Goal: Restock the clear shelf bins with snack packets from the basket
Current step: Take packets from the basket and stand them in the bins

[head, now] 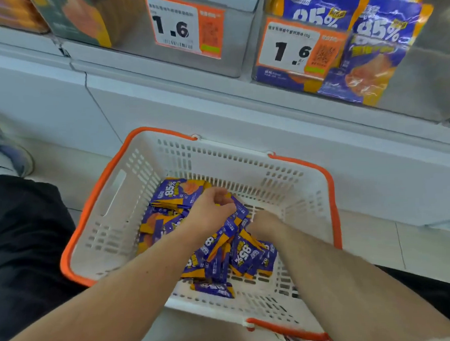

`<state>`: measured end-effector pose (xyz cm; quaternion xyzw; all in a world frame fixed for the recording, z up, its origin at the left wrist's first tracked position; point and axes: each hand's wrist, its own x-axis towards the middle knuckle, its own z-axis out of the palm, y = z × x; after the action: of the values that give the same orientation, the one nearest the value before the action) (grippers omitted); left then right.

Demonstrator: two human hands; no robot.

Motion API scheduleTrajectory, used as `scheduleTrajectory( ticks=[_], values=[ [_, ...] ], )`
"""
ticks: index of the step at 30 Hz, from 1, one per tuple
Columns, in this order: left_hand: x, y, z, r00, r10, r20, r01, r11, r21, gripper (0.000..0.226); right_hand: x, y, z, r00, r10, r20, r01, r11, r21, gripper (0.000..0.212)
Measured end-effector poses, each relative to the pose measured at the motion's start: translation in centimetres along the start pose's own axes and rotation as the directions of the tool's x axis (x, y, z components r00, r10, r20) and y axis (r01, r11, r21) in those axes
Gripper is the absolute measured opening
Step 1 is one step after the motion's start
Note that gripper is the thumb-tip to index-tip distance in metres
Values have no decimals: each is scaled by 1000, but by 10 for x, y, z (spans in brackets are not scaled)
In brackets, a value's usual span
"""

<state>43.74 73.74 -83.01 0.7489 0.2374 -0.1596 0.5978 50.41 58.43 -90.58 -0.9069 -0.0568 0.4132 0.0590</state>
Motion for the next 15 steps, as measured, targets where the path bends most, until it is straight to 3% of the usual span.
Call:
scheduleTrajectory(
  ticks=[3, 10, 11, 12, 13, 15],
  values=[
    [6, -5, -3, 999, -40, -12, 40, 999, 2, 43, 10, 13, 37, 986, 64, 153, -65, 998, 2, 36],
    [18, -11, -1, 995, -95, -42, 95, 995, 18, 41, 8, 19, 50, 987, -64, 149, 73, 996, -52, 29],
    [19, -11, 0, 995, -98, -38, 98, 995, 19, 40, 11, 16, 51, 989, -44, 140, 39, 998, 40, 24],
    [19, -11, 1, 994, -101, -33, 101, 995, 18, 39, 13, 12, 52, 989, 67, 133, -94, 973, 209, 21],
    [19, -11, 2, 994, -102, -27, 103, 994, 25, 39, 17, 9, 53, 983, 99, 154, -134, 961, 242, 24],
    [19, -11, 2, 995, -96, -19, 97, 995, 40, 37, 13, 10, 47, 987, 55, 152, -65, 996, 67, 32]
  ],
)
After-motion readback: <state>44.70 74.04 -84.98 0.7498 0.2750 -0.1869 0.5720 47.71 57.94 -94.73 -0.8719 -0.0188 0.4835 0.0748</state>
